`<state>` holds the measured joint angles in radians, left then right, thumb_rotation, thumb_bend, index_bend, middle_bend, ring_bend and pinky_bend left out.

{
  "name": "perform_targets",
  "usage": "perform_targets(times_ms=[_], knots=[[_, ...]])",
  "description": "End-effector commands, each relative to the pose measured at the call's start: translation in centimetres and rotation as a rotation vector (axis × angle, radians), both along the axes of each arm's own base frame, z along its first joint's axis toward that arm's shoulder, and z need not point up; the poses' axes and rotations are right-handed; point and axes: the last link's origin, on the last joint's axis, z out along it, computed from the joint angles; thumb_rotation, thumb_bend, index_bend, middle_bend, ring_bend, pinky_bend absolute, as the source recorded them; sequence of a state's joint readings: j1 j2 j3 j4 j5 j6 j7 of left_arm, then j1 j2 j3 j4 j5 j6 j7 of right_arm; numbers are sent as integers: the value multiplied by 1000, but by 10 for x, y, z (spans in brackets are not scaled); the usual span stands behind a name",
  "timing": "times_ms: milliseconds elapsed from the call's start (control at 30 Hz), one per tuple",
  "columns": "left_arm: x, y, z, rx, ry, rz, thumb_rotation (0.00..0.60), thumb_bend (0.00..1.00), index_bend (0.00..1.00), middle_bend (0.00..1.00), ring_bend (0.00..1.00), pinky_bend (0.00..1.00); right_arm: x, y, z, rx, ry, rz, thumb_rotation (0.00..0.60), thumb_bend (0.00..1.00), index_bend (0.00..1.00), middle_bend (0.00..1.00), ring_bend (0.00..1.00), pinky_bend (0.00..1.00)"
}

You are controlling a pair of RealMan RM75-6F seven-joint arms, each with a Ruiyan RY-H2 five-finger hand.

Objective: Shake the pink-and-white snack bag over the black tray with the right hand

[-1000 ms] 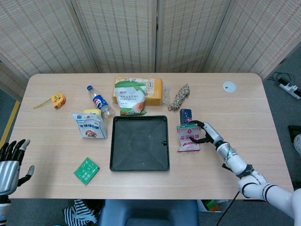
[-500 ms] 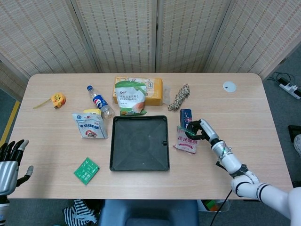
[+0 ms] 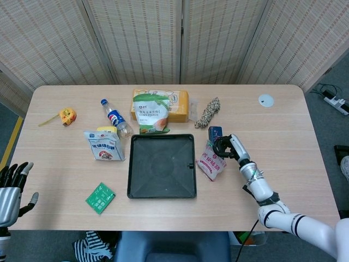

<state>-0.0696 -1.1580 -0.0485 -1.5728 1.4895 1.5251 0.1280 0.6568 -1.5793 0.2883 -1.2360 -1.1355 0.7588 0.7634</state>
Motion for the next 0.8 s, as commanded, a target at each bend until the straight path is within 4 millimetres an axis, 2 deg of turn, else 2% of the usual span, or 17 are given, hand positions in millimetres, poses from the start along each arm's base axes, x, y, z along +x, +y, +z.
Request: perform_targets(times_ms=[33,133,300,467,700,800], knots=[[-1,-1,1,2,0,3,600,418,105,112,81,7,13,1,-8,18,-25,3,600,472,779,609,694,616],[-3,-2,3,7,-1,9,600,418,105,111,81,7,23,10,-10,41,-43,22,600,472,779,609,703,616],[-5,-3,2,3,-3,13,600,418,105,112,81,8,28,25,-6,44,-51,37,600,472,778,607,712,616],[-5,-2,0,-5,-8,8,600,418,105,112,81,7,32,39,-6,57,-75,41,600,472,755,550,665,589],[-6,-3,1,-2,-8,8,600,417,106,112,82,8,41,55,-2,98,-117,93,600,471,520,398,543,496],[-7,-4,1,-1,-9,10,600,418,106,112,82,7,40,59,4,89,-119,116,600,472,391,322,460,421]])
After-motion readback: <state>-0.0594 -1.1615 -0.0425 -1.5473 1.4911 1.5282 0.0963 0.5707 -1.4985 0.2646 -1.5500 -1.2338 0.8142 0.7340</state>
